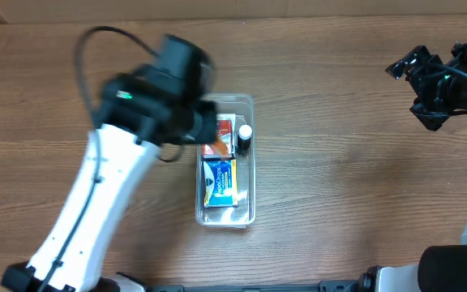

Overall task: Pack container
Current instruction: 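Place the Redoxon tube into the container beside the bottle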

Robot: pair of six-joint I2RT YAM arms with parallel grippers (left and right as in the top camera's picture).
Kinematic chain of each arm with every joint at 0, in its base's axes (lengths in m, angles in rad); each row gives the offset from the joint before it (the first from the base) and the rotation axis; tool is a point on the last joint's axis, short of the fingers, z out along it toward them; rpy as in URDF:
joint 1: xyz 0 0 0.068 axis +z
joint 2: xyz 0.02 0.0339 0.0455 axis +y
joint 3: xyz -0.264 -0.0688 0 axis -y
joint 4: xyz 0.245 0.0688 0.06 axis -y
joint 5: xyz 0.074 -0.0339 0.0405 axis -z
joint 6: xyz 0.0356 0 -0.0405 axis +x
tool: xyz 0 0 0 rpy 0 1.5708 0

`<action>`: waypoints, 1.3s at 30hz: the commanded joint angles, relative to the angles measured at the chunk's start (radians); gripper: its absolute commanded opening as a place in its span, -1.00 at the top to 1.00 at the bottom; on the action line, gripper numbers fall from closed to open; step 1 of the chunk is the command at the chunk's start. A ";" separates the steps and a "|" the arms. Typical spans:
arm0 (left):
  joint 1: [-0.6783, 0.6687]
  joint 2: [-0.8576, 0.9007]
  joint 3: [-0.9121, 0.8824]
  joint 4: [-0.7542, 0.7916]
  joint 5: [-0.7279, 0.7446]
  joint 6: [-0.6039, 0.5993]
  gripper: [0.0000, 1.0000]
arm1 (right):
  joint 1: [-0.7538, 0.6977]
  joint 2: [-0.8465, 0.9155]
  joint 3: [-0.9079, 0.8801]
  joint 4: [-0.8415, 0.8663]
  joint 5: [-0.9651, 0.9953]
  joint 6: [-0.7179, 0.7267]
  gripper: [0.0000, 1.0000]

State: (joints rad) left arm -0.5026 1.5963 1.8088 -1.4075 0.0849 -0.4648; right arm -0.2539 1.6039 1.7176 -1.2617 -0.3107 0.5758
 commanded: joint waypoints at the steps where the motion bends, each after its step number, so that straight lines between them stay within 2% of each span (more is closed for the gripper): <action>1: -0.150 0.045 0.005 0.005 -0.134 -0.114 0.31 | 0.000 -0.004 0.004 0.003 -0.005 0.000 -1.00; 5: -0.238 0.109 0.005 0.021 -0.208 -0.127 0.30 | 0.000 -0.004 0.004 0.003 -0.005 0.000 -1.00; 10: -0.257 0.202 0.005 0.069 -0.298 -0.127 0.31 | 0.000 -0.004 0.004 0.003 -0.005 0.000 -1.00; 18: -0.255 0.304 0.005 0.119 -0.323 -0.122 0.33 | 0.000 -0.004 0.004 0.003 -0.005 0.000 -1.00; 31: -0.249 0.328 -0.037 0.216 -0.357 -0.119 0.31 | 0.000 -0.004 0.004 0.003 -0.005 0.000 -1.00; 37: -0.248 0.328 -0.104 0.245 -0.357 -0.127 0.16 | 0.000 -0.004 0.004 0.003 -0.005 0.000 -0.99; 39: -0.247 0.328 -0.106 0.253 -0.358 -0.126 -0.04 | 0.000 -0.004 0.004 0.003 -0.005 0.000 -1.00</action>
State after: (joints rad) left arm -0.7528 1.9144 1.7218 -1.1679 -0.2512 -0.5743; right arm -0.2535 1.6039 1.7176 -1.2610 -0.3107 0.5758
